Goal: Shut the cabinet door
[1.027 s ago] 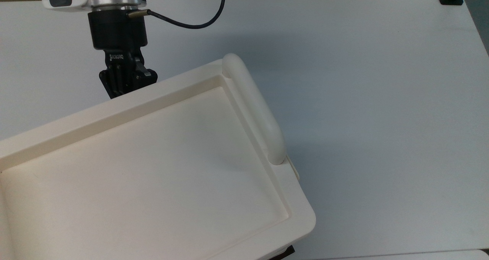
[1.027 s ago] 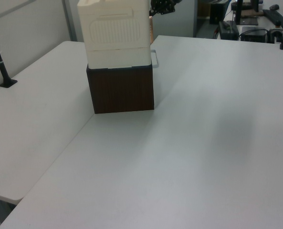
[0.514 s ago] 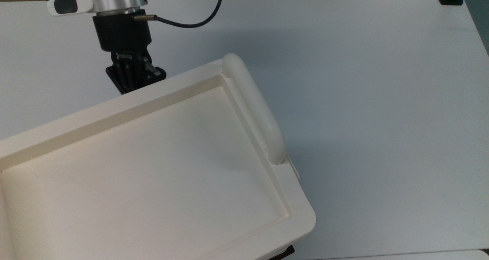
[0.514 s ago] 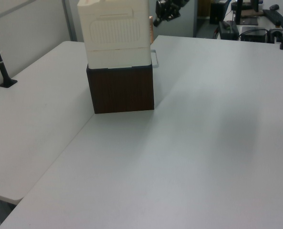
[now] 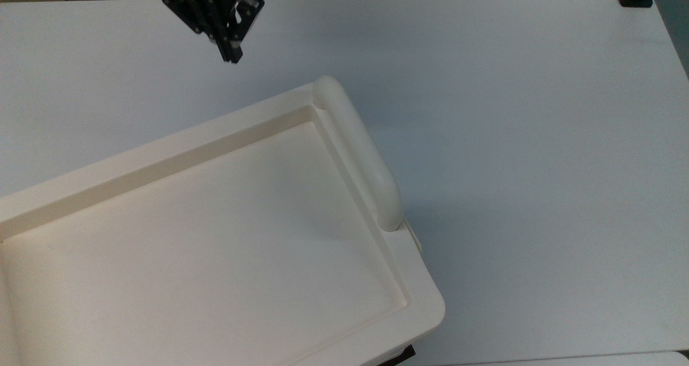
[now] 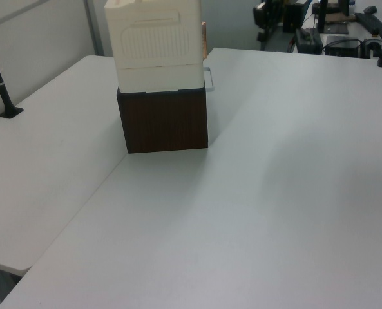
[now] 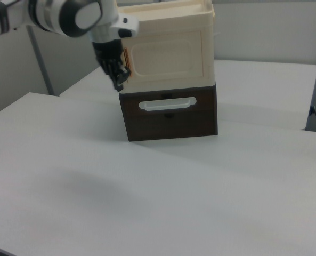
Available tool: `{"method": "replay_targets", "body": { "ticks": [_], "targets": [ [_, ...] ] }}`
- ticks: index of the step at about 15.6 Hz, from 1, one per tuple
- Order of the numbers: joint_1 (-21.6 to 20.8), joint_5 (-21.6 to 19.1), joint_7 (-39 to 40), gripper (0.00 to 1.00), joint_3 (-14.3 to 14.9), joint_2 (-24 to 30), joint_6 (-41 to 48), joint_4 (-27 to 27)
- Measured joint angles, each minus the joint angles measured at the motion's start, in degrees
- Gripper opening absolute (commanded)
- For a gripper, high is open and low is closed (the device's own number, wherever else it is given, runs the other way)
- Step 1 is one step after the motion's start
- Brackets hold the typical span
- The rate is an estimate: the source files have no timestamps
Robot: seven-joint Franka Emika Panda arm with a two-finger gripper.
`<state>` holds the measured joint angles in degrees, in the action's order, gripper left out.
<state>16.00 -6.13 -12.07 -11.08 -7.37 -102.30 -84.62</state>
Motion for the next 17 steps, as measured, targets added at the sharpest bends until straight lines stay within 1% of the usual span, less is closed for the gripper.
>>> {"method": "replay_targets", "body": {
  "ticks": [1, 2, 4, 5, 7, 9, 12, 14, 17],
  "targets": [
    [-0.18, 0.12, 1.52, 0.72, 0.15, 1.18, 3.22, -0.11],
    [-0.87, 0.15, 2.83, 0.82, 0.85, 2.24, 5.88, -0.22],
    [-4.39, 0.16, 4.29, 1.0, 4.08, 3.7, 9.56, -0.47],
    [-6.72, 0.4, 4.7, 1.0, 6.07, 4.14, 10.86, -0.58],
    [-10.81, 2.59, 4.98, 1.0, 8.8, 5.05, 12.75, -0.93],
    [-14.22, 4.42, 5.01, 1.0, 10.46, 5.92, 14.43, -1.44],
    [-18.61, 4.96, 5.52, 1.0, 13.19, 6.89, 15.11, -1.86],
    [-20.17, 5.09, 8.59, 1.0, 14.72, 7.01, 15.08, -2.0],
    [-20.34, 5.1, 13.38, 1.0, 16.59, 7.0, 12.16, -2.3]
  ]
}}
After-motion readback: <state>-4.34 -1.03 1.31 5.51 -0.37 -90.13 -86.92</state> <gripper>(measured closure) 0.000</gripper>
